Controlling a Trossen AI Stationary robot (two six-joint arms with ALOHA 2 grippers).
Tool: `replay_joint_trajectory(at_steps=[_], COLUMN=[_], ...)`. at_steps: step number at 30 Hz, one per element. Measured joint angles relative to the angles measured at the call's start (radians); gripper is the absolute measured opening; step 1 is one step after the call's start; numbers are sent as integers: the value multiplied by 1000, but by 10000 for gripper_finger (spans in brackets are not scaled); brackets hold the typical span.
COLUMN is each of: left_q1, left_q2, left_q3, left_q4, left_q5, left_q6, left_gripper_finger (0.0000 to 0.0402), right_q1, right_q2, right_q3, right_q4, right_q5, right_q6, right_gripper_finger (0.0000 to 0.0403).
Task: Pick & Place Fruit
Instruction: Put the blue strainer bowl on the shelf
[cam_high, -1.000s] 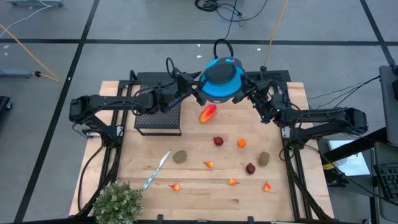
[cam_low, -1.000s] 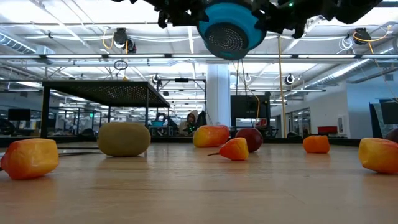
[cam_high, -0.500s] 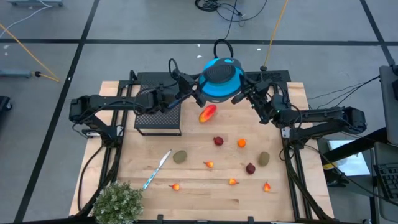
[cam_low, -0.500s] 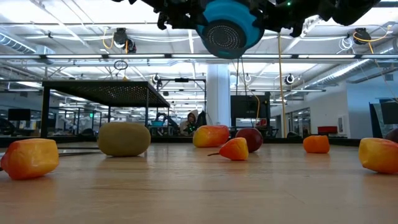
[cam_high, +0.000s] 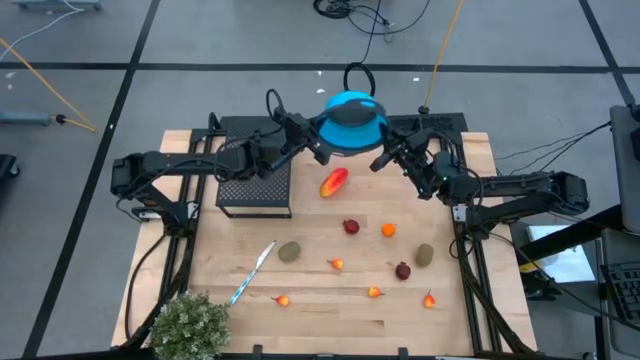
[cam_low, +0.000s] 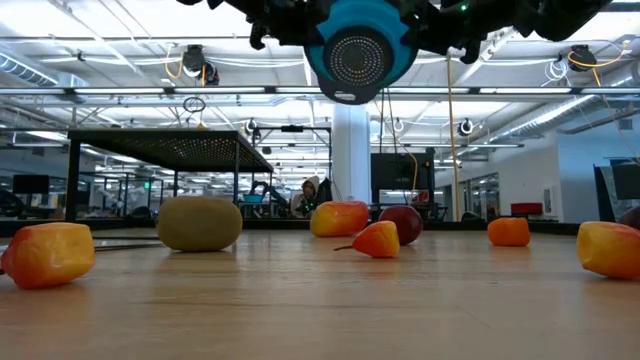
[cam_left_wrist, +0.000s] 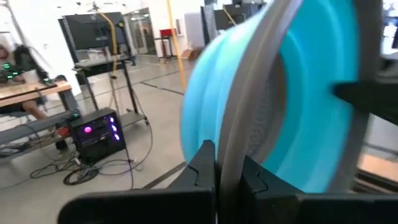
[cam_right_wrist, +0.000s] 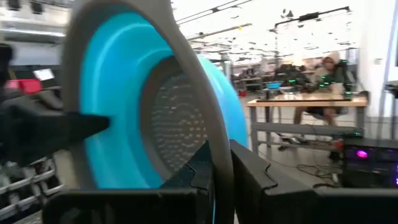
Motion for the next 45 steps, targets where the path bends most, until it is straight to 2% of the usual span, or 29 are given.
replay_joint_trajectory(at_steps=[7,21,25,30,39,45], left_q1=[22,70,113,190,347,446], left_q2=[0,-17,-52,-100,-155,-153], left_q3=[-1,-2,-2,-2,-1,-1], left_q4=[-17,-135,-198,-287,-473,-547], left_q5=[7,26,19,26,227,462], left_q6=[-16,-73,-96,-164,-365,-490], left_gripper_finger=[3,1,1,1,1,1], right_q1=[-1,-10,-9,-8,-7,-10], right_q2=[-6,-50,-90,-153,-245,-279], right_q3=[0,0,0,0,0,0], right_q4=[-85,-182,-225,-333,-522,-620], right_q5=[-18,-21,-15,-18,-22,-21], right_q6=[-1,-26,-10,86,113,106], right_gripper_finger=[52,186,204,216,210,206])
